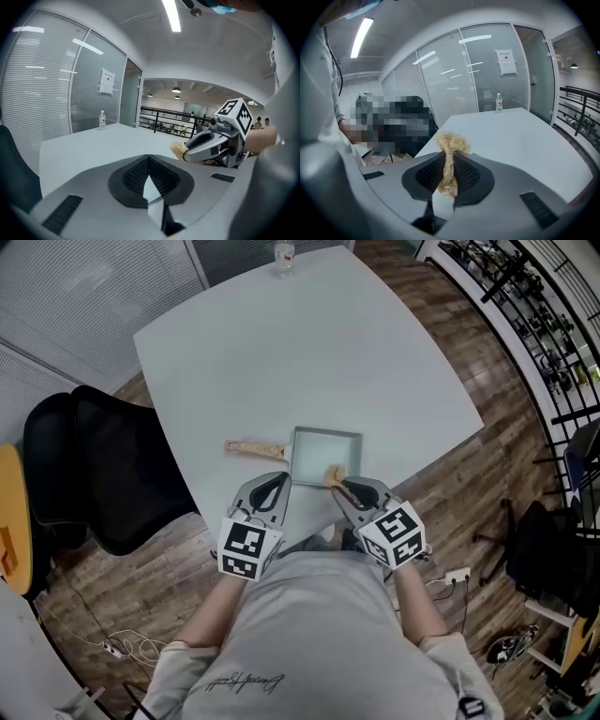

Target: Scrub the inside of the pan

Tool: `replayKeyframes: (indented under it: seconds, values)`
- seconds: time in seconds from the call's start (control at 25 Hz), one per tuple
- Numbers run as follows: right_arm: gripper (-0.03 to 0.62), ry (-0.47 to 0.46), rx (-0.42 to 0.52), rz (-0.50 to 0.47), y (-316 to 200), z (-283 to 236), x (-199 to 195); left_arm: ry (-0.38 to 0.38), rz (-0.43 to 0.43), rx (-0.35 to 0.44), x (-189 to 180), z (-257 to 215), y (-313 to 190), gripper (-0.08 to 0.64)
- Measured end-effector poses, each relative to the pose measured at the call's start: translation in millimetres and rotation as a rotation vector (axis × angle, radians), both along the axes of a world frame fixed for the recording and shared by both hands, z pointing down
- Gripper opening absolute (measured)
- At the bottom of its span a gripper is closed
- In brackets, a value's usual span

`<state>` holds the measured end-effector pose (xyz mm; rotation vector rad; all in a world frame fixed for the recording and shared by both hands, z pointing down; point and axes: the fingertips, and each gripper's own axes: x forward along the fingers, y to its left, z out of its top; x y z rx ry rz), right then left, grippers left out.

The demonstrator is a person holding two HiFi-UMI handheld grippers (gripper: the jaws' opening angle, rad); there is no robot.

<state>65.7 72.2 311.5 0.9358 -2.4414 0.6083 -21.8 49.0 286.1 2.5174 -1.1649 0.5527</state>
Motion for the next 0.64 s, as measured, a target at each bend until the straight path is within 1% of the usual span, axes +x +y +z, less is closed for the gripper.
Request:
replayKeyframes:
  seconds: [0.32,0.64]
  values:
    - [0.066,-0.007,-0.004,0.027,-0.3,2.8,8.7,-0.001,0.010,-0.002,2.3,3.2,0.2,0.011]
    - [0.066,-0.007,-0.003,0.026,1.7,3.3,11.2,0.002,0.014,0.002,6.9,1.5,1.7,0.011]
